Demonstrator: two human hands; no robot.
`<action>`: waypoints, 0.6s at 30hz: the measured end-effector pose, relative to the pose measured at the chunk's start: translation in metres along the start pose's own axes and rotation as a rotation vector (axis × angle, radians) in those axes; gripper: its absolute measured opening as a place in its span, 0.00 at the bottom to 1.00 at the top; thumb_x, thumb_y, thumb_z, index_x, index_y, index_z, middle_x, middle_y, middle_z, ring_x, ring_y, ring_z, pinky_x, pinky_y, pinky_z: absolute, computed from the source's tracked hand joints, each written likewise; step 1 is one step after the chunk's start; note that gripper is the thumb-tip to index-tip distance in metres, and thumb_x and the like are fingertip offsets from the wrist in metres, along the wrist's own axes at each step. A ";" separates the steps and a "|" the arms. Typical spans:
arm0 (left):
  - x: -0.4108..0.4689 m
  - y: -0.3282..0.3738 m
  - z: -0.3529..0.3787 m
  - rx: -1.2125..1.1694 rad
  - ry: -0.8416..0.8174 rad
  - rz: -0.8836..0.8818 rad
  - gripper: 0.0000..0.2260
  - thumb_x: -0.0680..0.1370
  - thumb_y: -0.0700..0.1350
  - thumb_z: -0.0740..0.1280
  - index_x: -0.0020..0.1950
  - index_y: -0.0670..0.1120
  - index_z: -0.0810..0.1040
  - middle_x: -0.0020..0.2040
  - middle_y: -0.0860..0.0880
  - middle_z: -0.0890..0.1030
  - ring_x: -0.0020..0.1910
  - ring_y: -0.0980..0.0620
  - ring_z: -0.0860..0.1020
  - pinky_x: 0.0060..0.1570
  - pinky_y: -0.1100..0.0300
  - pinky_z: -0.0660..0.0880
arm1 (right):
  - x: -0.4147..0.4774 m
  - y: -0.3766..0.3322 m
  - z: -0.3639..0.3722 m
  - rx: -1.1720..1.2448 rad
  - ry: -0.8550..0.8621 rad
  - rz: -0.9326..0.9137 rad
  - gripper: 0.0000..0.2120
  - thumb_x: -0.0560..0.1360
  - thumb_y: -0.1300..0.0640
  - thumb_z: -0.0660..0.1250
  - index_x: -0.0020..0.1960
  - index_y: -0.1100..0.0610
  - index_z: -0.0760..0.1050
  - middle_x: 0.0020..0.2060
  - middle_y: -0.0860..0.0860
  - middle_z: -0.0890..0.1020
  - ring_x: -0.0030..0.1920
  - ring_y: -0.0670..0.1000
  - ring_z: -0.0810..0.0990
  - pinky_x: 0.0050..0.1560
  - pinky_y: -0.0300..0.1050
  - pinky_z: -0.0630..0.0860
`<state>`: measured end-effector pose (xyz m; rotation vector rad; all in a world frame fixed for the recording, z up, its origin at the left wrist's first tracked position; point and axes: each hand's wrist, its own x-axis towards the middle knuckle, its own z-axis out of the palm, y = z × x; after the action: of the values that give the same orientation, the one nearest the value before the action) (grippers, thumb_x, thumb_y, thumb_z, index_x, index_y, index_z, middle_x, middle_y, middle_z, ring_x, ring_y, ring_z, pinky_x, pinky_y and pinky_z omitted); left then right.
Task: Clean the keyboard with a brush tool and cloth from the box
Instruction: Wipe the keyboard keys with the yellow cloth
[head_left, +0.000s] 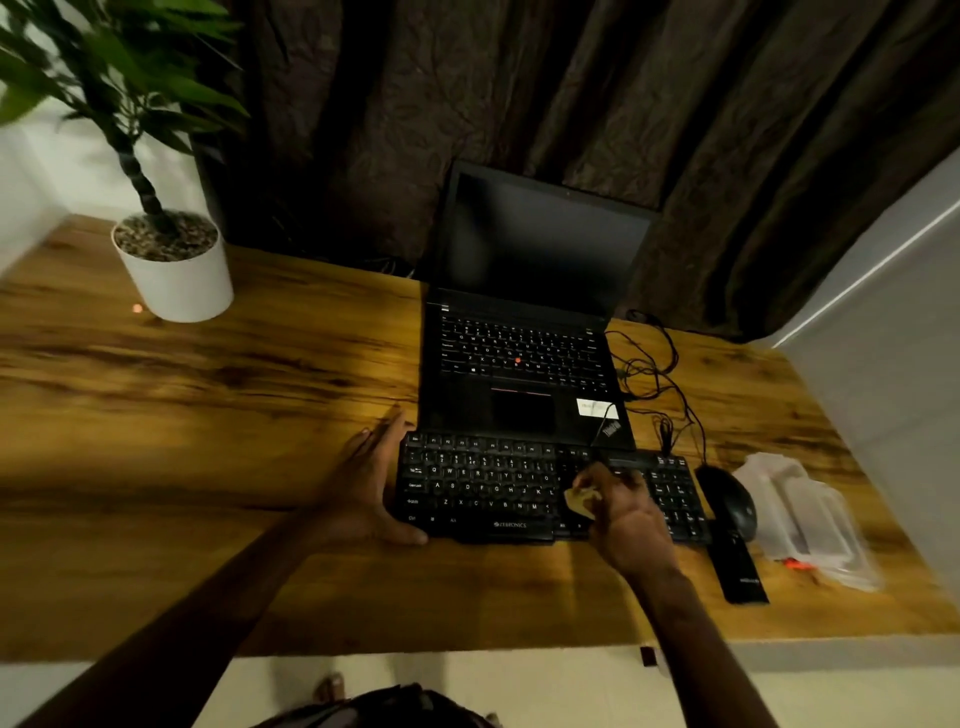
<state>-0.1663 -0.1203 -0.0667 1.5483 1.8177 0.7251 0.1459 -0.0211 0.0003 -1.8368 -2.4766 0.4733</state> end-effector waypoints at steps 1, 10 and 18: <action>0.000 -0.001 0.001 0.002 0.001 -0.006 0.71 0.54 0.62 0.84 0.81 0.53 0.37 0.82 0.54 0.49 0.80 0.46 0.45 0.73 0.60 0.43 | 0.000 -0.003 0.001 0.004 0.001 -0.012 0.26 0.73 0.63 0.70 0.65 0.42 0.70 0.66 0.57 0.66 0.61 0.56 0.74 0.61 0.50 0.77; 0.002 -0.005 0.002 0.045 -0.001 0.001 0.73 0.51 0.68 0.81 0.81 0.54 0.37 0.81 0.58 0.50 0.79 0.53 0.45 0.77 0.56 0.43 | 0.006 -0.030 0.011 0.054 0.018 -0.156 0.27 0.68 0.65 0.70 0.61 0.43 0.72 0.58 0.51 0.69 0.50 0.50 0.75 0.50 0.44 0.77; 0.002 -0.007 0.001 0.045 0.007 0.045 0.72 0.52 0.70 0.80 0.82 0.51 0.38 0.82 0.53 0.47 0.79 0.56 0.45 0.78 0.59 0.42 | 0.014 -0.036 0.019 0.057 0.023 -0.308 0.31 0.64 0.67 0.69 0.56 0.37 0.66 0.53 0.49 0.72 0.47 0.47 0.72 0.47 0.42 0.75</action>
<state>-0.1700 -0.1196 -0.0730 1.6228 1.8210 0.7164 0.1047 -0.0213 -0.0105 -1.3957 -2.6332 0.4961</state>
